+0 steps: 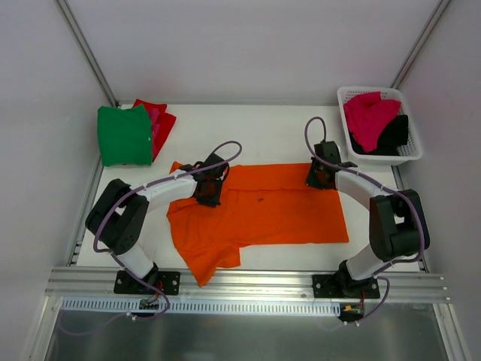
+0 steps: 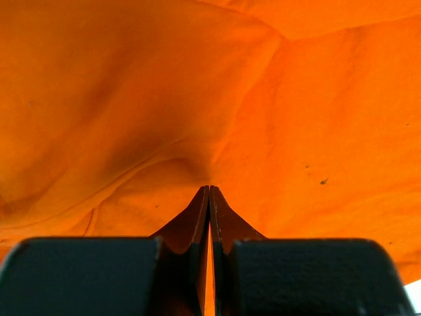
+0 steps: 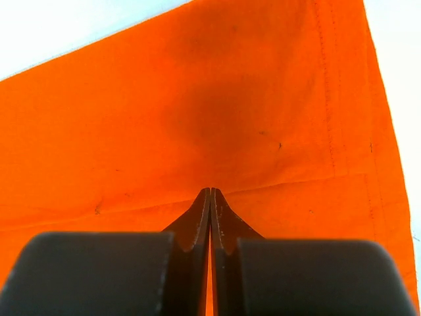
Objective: Fold and stack the t-shirts
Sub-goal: Fold the tshirt
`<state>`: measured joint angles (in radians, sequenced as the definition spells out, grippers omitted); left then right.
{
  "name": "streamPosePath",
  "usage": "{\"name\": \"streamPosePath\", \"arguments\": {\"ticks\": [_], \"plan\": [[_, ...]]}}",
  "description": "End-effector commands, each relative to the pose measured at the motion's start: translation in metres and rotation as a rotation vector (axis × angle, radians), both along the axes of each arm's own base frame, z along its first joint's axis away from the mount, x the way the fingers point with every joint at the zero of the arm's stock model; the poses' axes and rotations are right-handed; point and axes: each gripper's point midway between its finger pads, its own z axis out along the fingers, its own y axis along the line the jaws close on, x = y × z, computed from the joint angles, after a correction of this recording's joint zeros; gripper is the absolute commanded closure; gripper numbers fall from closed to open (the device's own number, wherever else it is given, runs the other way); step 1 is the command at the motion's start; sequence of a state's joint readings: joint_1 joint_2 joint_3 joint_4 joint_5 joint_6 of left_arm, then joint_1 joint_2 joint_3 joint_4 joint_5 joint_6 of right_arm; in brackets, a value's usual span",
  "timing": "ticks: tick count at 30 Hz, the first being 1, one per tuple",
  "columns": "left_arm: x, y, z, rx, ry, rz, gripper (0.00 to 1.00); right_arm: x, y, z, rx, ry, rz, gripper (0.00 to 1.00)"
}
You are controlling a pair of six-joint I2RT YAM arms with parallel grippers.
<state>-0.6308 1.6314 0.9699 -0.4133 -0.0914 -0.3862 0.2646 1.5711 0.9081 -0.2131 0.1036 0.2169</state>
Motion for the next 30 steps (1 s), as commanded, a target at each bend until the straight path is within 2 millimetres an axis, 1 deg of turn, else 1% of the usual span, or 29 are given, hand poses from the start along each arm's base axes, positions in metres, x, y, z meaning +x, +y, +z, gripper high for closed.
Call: {"name": "streamPosePath", "arguments": {"ticks": [1, 4, 5, 9, 14, 17, 22, 23, 27, 30], "plan": [[0.012, -0.007, 0.009, 0.039, -0.047, -0.061, 1.0, 0.006, 0.004, 0.009, 0.016, -0.042, -0.004, 1.0], [0.016, -0.013, 0.012, 0.038, -0.061, -0.083, 1.0, 0.007, 0.005, 0.008, 0.019, -0.039, -0.003, 0.99], [0.015, -0.019, 0.015, 0.035, -0.07, -0.1, 1.0, 0.008, 0.005, 0.006, 0.018, -0.035, -0.003, 1.0], [0.014, -0.033, 0.02, 0.028, -0.086, -0.143, 1.0, 0.009, 0.007, 0.002, 0.019, -0.023, 0.002, 1.0], [0.015, -0.039, 0.012, 0.039, -0.068, -0.171, 1.0, 0.01, 0.007, 0.001, 0.019, -0.02, 0.003, 0.99], [0.019, -0.036, 0.006, 0.075, -0.067, -0.172, 1.0, 0.01, 0.008, 0.001, 0.019, -0.02, 0.005, 1.0], [0.031, -0.029, 0.001, 0.141, -0.098, -0.152, 1.0, 0.008, 0.008, -0.002, 0.018, -0.011, 0.004, 0.99], [0.031, -0.027, -0.003, 0.155, -0.091, -0.152, 1.0, 0.008, 0.008, -0.002, 0.018, -0.01, 0.008, 0.99], [0.04, -0.025, -0.005, 0.187, -0.107, -0.135, 1.0, 0.008, 0.007, -0.001, 0.017, -0.012, 0.007, 0.99], [0.047, -0.021, -0.003, 0.201, -0.125, -0.108, 1.0, 0.007, 0.007, -0.001, 0.014, -0.013, 0.006, 1.0]]}}
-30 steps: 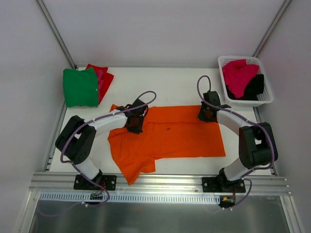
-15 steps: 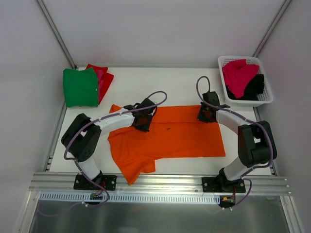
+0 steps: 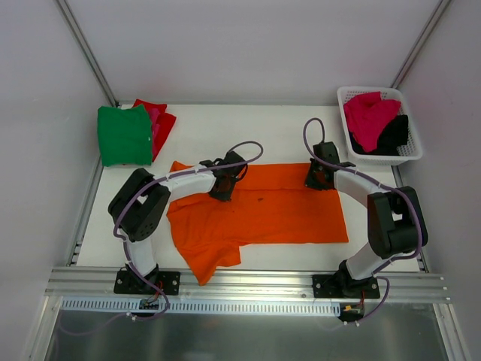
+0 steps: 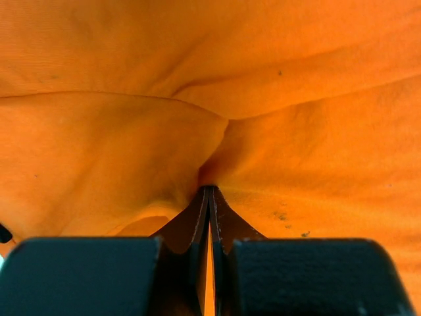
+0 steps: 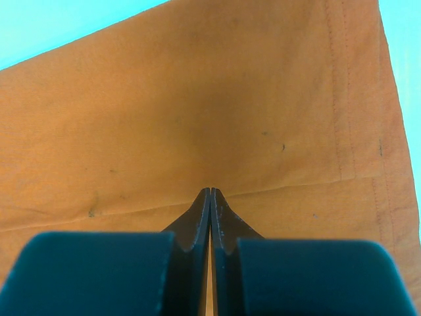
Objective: Fold and stack the t-shirts
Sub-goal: Fold the tshirt
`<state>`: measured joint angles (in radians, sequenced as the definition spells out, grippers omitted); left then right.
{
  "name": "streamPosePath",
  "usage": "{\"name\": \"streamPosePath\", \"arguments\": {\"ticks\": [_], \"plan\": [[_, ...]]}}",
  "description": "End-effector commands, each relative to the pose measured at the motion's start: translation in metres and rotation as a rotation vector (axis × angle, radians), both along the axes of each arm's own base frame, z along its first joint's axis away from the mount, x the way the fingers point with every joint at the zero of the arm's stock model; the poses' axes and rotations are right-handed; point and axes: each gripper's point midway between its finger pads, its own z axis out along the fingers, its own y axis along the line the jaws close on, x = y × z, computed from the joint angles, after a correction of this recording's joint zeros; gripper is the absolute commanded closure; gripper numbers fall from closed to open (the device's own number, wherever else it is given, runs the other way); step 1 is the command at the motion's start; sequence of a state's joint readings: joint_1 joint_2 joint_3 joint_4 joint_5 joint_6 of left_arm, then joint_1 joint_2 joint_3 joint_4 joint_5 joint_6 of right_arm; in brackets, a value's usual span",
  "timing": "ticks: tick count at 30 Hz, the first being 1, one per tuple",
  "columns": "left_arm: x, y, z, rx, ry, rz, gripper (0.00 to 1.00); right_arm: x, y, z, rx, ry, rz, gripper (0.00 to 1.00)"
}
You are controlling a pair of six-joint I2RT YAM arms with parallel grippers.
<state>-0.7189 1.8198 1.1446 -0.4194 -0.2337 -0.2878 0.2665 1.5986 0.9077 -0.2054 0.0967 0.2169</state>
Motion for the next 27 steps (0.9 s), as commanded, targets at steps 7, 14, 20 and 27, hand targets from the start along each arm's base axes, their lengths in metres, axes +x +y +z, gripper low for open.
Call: {"name": "streamPosePath", "arguments": {"ticks": [7, 14, 20, 27], "plan": [[0.028, 0.022, 0.013, 0.065, -0.098, 0.112, 1.0, 0.007, 0.004, 0.003, 0.006, -0.021, 0.006, 0.99], [0.022, 0.024, 0.02, 0.042, -0.106, 0.128, 1.0, 0.007, 0.005, 0.001, 0.005, -0.014, 0.005, 1.0], [0.025, 0.024, 0.03, 0.028, -0.131, 0.137, 1.0, 0.008, 0.005, 0.0, 0.004, -0.012, 0.006, 1.0], [0.035, 0.04, 0.041, 0.093, -0.202, 0.179, 1.0, 0.008, 0.006, -0.001, 0.002, -0.006, 0.01, 0.99]]}}
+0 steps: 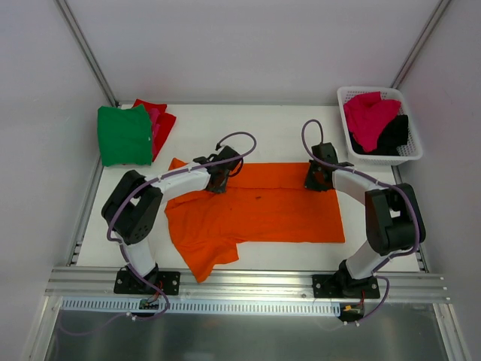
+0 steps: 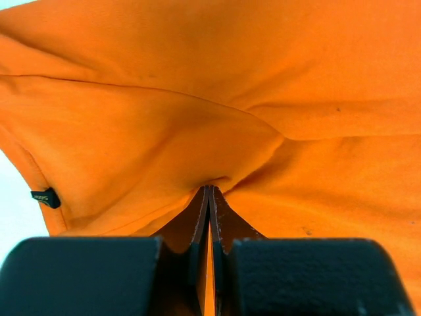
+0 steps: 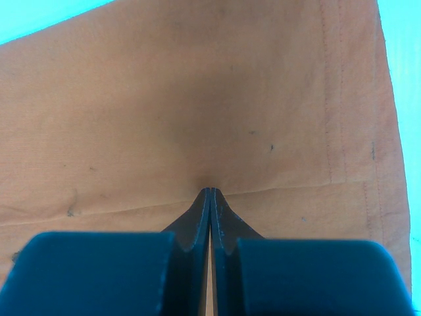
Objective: Fold and stack the t-shirts
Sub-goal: Fold the tshirt
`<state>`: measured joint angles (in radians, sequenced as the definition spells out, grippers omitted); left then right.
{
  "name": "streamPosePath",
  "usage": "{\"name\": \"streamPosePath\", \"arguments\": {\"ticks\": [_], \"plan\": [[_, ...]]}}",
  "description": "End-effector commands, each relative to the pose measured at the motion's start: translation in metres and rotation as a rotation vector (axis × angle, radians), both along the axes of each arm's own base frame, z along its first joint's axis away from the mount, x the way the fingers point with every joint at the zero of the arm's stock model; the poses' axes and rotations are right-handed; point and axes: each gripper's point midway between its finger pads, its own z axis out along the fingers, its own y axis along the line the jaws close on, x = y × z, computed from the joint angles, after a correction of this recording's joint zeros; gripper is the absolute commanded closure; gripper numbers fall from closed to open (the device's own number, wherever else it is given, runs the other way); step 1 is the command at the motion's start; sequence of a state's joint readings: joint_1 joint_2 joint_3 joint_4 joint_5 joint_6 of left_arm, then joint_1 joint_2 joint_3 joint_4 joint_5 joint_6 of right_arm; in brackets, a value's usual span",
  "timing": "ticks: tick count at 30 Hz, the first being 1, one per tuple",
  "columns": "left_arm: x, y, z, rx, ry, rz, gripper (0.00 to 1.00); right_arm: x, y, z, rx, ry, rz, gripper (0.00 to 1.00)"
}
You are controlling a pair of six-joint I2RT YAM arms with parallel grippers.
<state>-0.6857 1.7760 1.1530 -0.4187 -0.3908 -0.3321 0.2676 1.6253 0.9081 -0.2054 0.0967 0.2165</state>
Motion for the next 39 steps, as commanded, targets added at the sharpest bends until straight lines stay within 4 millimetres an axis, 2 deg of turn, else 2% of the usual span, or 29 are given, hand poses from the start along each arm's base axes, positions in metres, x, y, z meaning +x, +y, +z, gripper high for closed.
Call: {"name": "streamPosePath", "arguments": {"ticks": [1, 7, 12, 19, 23, 25, 26, 29, 32, 36, 39], "plan": [[0.009, 0.016, 0.014, 0.051, -0.058, 0.057, 1.0, 0.01, 0.006, 0.007, 0.008, -0.03, 0.01, 0.99], [0.008, 0.019, -0.008, 0.059, -0.001, 0.079, 1.0, 0.008, 0.004, 0.009, 0.002, -0.031, 0.01, 0.99], [0.006, 0.018, -0.014, 0.057, 0.02, 0.076, 1.0, 0.007, 0.004, 0.007, 0.0, -0.027, 0.011, 1.0], [0.003, 0.014, -0.015, 0.027, 0.035, 0.071, 1.0, 0.007, 0.004, 0.008, -0.001, -0.029, 0.009, 1.0], [0.0, 0.007, -0.005, -0.014, 0.028, 0.049, 1.0, 0.007, 0.004, 0.006, -0.002, -0.025, 0.009, 0.99], [-0.001, 0.003, 0.005, -0.037, 0.014, 0.031, 0.86, 0.008, 0.004, 0.005, -0.003, -0.023, 0.01, 1.0], [0.0, 0.002, 0.008, -0.04, 0.009, 0.022, 0.69, 0.007, 0.005, 0.004, -0.001, -0.018, 0.01, 0.99], [0.0, 0.002, 0.011, -0.043, 0.001, 0.009, 0.47, 0.008, 0.004, 0.003, -0.001, -0.02, 0.01, 0.99], [-0.001, 0.003, 0.007, -0.031, 0.009, 0.006, 0.41, 0.008, 0.005, 0.003, -0.002, -0.017, 0.01, 0.99], [-0.003, 0.004, 0.0, -0.023, 0.025, 0.009, 0.41, 0.008, 0.004, 0.003, -0.005, -0.019, 0.009, 1.0], [-0.003, 0.0, 0.002, -0.045, 0.027, 0.005, 0.42, 0.008, 0.004, 0.002, -0.005, -0.018, 0.007, 0.99]]}}
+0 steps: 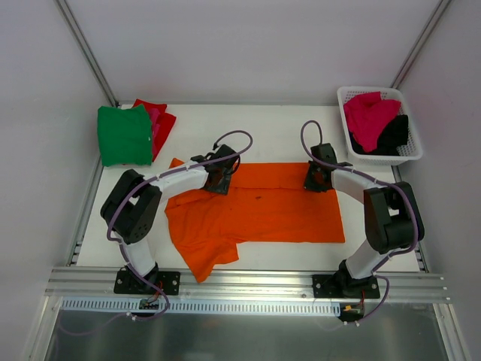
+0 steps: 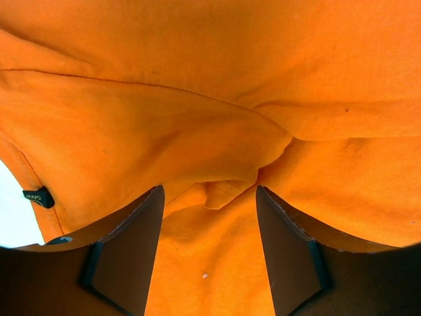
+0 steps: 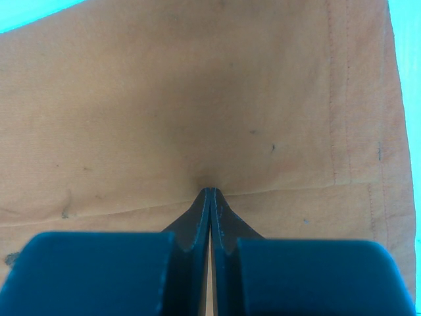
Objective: Fold and stack the t-shirts
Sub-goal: Fold the tshirt
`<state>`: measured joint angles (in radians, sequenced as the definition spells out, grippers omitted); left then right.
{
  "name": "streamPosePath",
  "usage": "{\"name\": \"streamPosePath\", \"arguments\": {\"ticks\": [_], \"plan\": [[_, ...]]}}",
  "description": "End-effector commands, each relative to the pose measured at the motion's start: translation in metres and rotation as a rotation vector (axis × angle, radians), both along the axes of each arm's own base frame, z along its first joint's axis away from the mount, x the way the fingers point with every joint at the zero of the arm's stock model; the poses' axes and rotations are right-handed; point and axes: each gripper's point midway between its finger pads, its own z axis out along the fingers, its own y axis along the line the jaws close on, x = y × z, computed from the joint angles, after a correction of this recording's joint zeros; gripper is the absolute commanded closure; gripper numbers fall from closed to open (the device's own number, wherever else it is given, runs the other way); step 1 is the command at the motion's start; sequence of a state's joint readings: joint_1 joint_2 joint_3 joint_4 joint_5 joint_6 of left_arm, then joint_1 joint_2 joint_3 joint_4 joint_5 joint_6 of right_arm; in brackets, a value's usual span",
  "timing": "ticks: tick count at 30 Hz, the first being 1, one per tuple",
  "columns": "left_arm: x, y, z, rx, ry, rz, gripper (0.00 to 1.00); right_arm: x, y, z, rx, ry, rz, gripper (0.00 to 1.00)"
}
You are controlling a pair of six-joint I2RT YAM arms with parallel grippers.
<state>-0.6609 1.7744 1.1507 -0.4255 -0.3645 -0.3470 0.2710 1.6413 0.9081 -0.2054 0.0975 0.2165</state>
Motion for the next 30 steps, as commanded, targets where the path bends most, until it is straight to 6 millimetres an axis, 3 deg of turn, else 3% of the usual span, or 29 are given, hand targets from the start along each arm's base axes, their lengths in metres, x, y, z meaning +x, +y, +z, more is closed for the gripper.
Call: {"name": "streamPosePath", "arguments": {"ticks": [1, 6, 9, 15, 19, 23, 30], "plan": [[-0.004, -0.009, 0.006, -0.033, 0.005, -0.033, 0.43, 0.009, 0.003, 0.006, -0.002, -0.027, 0.005, 1.0], [-0.016, -0.043, 0.023, -0.07, -0.012, -0.175, 0.53, 0.01, 0.004, 0.005, -0.002, -0.024, 0.005, 0.99], [-0.026, -0.059, 0.023, -0.055, -0.001, -0.26, 0.54, 0.011, 0.003, 0.005, -0.003, -0.026, 0.003, 1.0], [-0.028, -0.053, 0.005, 0.004, 0.026, -0.26, 0.56, 0.01, 0.003, 0.005, -0.004, -0.024, 0.003, 1.0], [-0.026, -0.049, 0.006, 0.023, 0.013, -0.248, 0.56, 0.01, 0.003, 0.005, -0.004, -0.023, 0.004, 0.99], [-0.011, -0.043, 0.016, 0.033, -0.031, -0.205, 0.55, 0.011, 0.003, 0.006, -0.003, -0.026, 0.003, 0.99], [0.009, -0.041, 0.012, 0.004, -0.015, -0.168, 0.6, 0.01, 0.002, 0.006, -0.006, -0.025, 0.003, 1.0]]}}
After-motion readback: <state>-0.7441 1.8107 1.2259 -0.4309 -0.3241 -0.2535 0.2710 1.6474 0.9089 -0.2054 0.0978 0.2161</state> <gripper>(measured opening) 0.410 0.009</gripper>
